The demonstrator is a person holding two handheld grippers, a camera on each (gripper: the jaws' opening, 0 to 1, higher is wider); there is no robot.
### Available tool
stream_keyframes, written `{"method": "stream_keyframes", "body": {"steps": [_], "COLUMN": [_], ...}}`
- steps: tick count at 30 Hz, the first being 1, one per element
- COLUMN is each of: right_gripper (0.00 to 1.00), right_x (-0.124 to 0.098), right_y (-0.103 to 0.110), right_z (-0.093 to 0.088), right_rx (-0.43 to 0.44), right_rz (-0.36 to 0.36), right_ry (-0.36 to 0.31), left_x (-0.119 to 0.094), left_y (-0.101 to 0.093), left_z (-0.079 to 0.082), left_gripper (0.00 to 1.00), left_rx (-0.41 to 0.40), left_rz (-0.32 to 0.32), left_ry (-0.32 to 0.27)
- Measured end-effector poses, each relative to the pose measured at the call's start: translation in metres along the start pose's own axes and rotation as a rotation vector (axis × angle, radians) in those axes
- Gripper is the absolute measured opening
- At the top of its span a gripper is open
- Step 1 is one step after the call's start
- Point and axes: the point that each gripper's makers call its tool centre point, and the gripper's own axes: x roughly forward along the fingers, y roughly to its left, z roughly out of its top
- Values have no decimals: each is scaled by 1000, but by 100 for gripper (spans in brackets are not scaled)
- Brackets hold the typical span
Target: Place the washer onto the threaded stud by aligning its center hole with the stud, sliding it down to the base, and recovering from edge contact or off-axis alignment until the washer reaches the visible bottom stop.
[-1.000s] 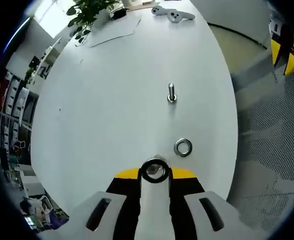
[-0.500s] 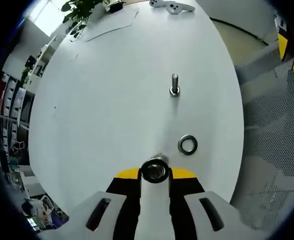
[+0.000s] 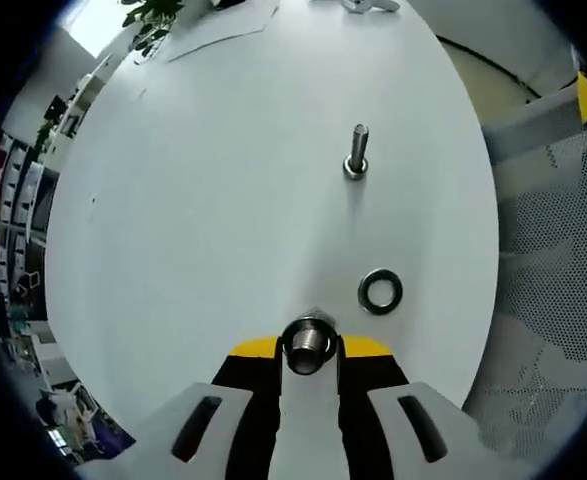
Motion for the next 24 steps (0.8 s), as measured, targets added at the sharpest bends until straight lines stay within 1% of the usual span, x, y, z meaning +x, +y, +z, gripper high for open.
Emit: {"method": "stream_keyframes", "body": {"steps": [6,12,13,14,18,22,24], "right_gripper": [15,15,15,15,15,15,15], "right_x": [0,1,1,1,1,1,1], "right_y": [0,0,0,0,1,0,0], "right_z": [0,0,0,0,0,0,-1], "right_rx": [-1,-4,-5,-7,-6,-9,-10], "right_rz": [3,4,4,3,4,1,2], "right_ry": [1,3,5,6,6,12,13], "left_x": [6,12,14,16,22,24,24], "left_y": [-3,-1,-2,-2,-2,-2,-1], "left_z": [-3,-4,-6,-6,-7,-6,-5], "left_gripper": [18,18,18,18,18,18,18], "left_rx": [-9,-13,-18,-18,-17,-16,-22], "left_rz": [-14,-24,-27,-27,-31,-30,-30], "left_ry": [14,16,28,22,44,52,45]}}
